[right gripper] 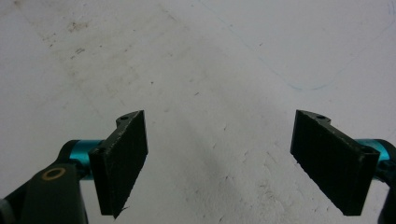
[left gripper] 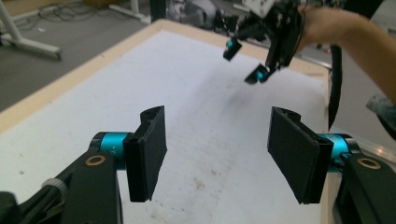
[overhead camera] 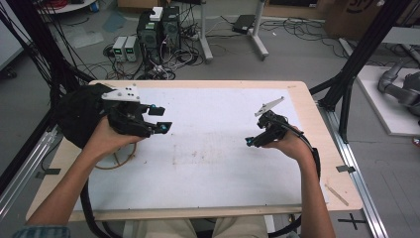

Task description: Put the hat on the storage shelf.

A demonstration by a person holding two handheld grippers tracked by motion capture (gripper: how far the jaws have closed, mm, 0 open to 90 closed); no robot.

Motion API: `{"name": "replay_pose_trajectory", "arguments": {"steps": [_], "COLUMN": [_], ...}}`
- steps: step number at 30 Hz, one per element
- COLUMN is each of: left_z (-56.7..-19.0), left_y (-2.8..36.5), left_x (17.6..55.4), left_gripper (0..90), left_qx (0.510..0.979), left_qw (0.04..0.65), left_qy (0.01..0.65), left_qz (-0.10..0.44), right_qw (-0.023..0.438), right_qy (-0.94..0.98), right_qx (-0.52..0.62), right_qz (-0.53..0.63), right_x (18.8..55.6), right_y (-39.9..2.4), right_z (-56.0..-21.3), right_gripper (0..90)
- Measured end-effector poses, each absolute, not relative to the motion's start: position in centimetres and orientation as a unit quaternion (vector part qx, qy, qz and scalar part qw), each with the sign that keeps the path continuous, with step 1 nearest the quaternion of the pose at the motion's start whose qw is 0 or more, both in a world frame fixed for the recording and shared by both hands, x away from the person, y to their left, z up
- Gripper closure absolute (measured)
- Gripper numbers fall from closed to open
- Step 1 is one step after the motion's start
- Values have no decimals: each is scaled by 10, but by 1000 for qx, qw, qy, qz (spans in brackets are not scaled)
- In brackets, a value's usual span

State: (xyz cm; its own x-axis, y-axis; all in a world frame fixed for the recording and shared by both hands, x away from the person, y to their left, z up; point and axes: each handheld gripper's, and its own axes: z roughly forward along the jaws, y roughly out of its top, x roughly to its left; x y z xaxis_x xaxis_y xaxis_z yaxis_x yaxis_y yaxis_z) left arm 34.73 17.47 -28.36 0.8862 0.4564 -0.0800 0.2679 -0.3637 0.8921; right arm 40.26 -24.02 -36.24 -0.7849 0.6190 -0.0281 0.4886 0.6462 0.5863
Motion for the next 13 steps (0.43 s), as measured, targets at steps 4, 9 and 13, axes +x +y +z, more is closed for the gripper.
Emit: {"name": "replay_pose_trajectory", "arguments": {"steps": [4, 9, 13], "left_z": [-287, -287, -286], "left_y": [172, 173, 172], "left_x": [348, 349, 347], "left_gripper": [374, 375, 374], "left_qx": [820, 819, 821], "left_qw": [522, 522, 520], "left_qy": [220, 221, 220], "left_qz": [86, 87, 88], "right_qw": [115, 116, 116], "right_qy": [900, 899, 900], "right_qx": [308, 309, 307], "right_qz": [286, 286, 288], "right_x": [403, 402, 403], "right_y": [-240, -241, -241], "right_z": [-362, -362, -362], "right_gripper": [186, 186, 186]}}
